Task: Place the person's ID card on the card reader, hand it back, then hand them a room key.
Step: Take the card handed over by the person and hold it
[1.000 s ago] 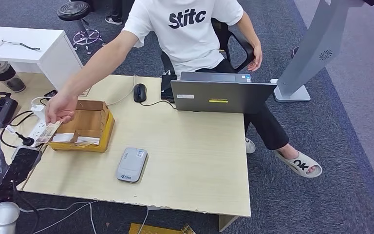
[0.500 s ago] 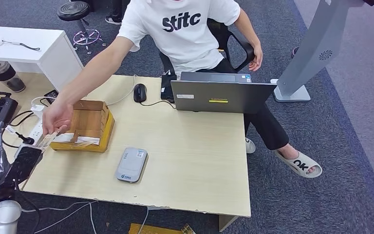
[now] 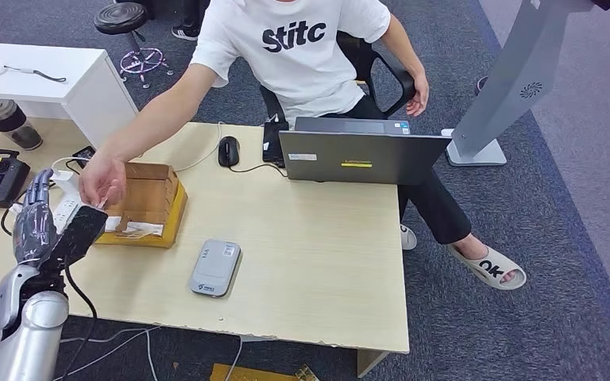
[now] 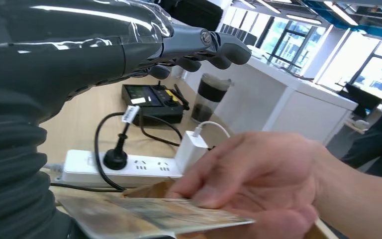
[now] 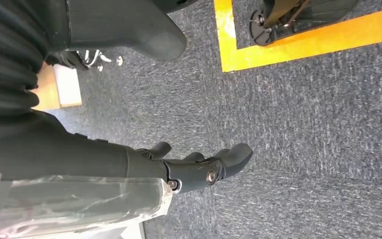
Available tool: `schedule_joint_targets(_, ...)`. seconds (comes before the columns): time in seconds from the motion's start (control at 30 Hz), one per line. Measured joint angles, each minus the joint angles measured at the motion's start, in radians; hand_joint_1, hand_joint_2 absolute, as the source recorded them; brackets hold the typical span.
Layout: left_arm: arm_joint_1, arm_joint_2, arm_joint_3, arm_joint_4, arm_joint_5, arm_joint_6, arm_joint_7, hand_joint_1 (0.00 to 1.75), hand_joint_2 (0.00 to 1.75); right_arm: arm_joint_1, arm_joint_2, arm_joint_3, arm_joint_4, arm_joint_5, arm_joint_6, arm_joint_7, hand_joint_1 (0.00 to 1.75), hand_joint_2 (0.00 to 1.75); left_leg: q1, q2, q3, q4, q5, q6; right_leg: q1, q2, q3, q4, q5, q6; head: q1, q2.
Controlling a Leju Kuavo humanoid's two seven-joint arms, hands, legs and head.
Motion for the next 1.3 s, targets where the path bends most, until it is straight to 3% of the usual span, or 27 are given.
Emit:
schedule_joint_targets(0.13, -0.034, 0.024, -0.090, 0.000, -0.131, 0.032, 0.036, 0.00, 1.75, 0.005, -0.010, 0.002, 0.002, 0.003, 0.016, -0.025, 0.00, 1.75, 0.000, 0.000, -0.001, 0.000, 0.000, 0.000, 0.000, 0.000, 0.000, 0.000, 0.000, 0.000, 0.000, 0.000)
schedule_joint_targets(0.27, -0.043, 0.046, -0.135, -0.001, -0.132, 0.044, 0.059, 0.00, 1.75, 0.012, -0.019, 0.002, 0.004, 0.004, 0.017, -0.029, 0.00, 1.75, 0.000, 0.002, -0.001, 0.000, 0.000, 0.000, 0.000, 0.002, -0.001, 0.000, 0.000, 0.000, 0.000, 0.000)
schedule_joint_targets(1.03, -0.043, 0.084, -0.159, -0.020, -0.111, 0.078, 0.051, 0.00, 1.75, 0.016, -0.024, 0.002, 0.009, 0.016, 0.024, -0.027, 0.00, 1.75, 0.000, 0.001, -0.001, 0.000, 0.000, 0.000, 0.000, 0.002, -0.001, 0.000, 0.000, 0.000, 0.000, 0.000)
schedule_joint_targets(1.07, -0.044, 0.084, -0.159, -0.020, -0.110, 0.078, 0.051, 0.08, 1.75, 0.016, -0.024, 0.002, 0.009, 0.017, 0.024, -0.026, 0.00, 1.75, 0.000, 0.001, -0.001, 0.000, 0.000, 0.000, 0.000, 0.002, -0.001, 0.000, 0.000, 0.000, 0.000, 0.000)
schedule_joint_targets(1.2, -0.044, 0.084, -0.159, -0.020, -0.106, 0.078, 0.046, 1.69, 1.75, 0.016, -0.024, 0.002, 0.009, 0.017, 0.024, -0.027, 0.00, 1.75, 0.000, 0.001, -0.001, 0.000, 0.000, 0.000, 0.000, 0.002, -0.001, 0.000, 0.000, 0.000, 0.000, 0.000)
schedule_joint_targets(1.3, -0.045, 0.083, -0.164, -0.020, -0.103, 0.076, 0.042, 1.75, 1.75, 0.016, -0.024, 0.002, 0.009, 0.018, 0.024, -0.028, 0.00, 1.75, 0.000, 0.001, -0.001, 0.000, 0.000, 0.000, 0.000, 0.002, -0.001, 0.000, 0.000, 0.000, 0.000, 0.000)
